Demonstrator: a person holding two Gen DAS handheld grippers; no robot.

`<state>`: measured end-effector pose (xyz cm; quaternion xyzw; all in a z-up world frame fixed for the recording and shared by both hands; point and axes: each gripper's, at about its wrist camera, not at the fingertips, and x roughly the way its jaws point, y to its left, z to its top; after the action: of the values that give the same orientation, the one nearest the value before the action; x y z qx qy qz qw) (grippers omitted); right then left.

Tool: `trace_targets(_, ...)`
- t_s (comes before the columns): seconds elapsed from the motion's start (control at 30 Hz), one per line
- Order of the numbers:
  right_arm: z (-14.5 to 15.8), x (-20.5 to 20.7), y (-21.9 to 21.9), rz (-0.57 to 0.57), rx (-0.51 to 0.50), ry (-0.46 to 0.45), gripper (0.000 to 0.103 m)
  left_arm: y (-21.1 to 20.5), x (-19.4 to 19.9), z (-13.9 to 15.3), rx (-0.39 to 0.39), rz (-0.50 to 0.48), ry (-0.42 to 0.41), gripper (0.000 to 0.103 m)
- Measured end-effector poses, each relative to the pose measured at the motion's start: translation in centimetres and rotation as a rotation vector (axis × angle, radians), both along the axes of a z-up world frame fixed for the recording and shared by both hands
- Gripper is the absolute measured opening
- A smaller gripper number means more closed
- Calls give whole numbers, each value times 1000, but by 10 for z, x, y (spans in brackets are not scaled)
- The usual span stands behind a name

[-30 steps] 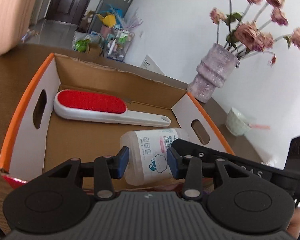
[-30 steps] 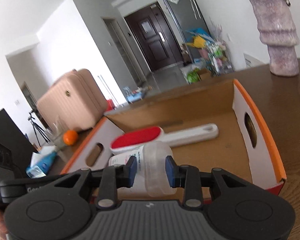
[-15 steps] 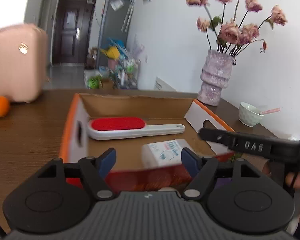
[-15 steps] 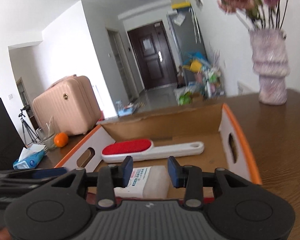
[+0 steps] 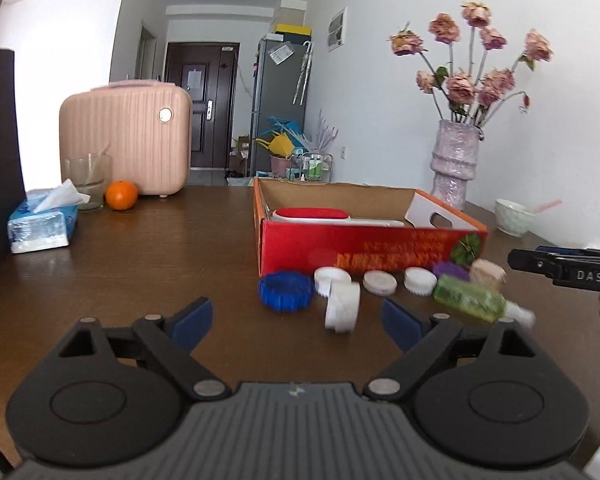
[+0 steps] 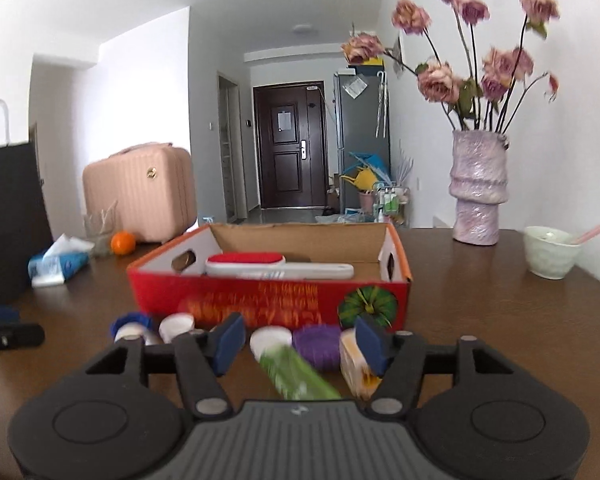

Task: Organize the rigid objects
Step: 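Withdraw both grippers from the box back over the table, then grasp the blue bottle cap with the left gripper while the right grasps the white tape roll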

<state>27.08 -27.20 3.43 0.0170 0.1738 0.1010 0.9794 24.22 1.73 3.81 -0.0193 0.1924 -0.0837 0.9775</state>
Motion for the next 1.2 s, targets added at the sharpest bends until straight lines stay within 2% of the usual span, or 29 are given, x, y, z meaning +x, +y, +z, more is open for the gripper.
trace_targets(0.27,-8,-69,6,11,-3,3,74,-9,-45,-7,54,-12,-8,98)
trace_targets(0.53,-9,-92,11,20,-31,9,75,-5,-59,-7,43,-7,-7,99)
trace_targets(0.77,-12,-86,15,33,-26,18,77,-3,-52,-9,42,16,5,99)
trace_targets(0.97,-17,-67,31,69,-58,35,77,9,-29,-15,30,53,50,99)
trace_targets(1.2,-12,-25,63,166,-90,52,76,21,5,-13,83,53,55,99)
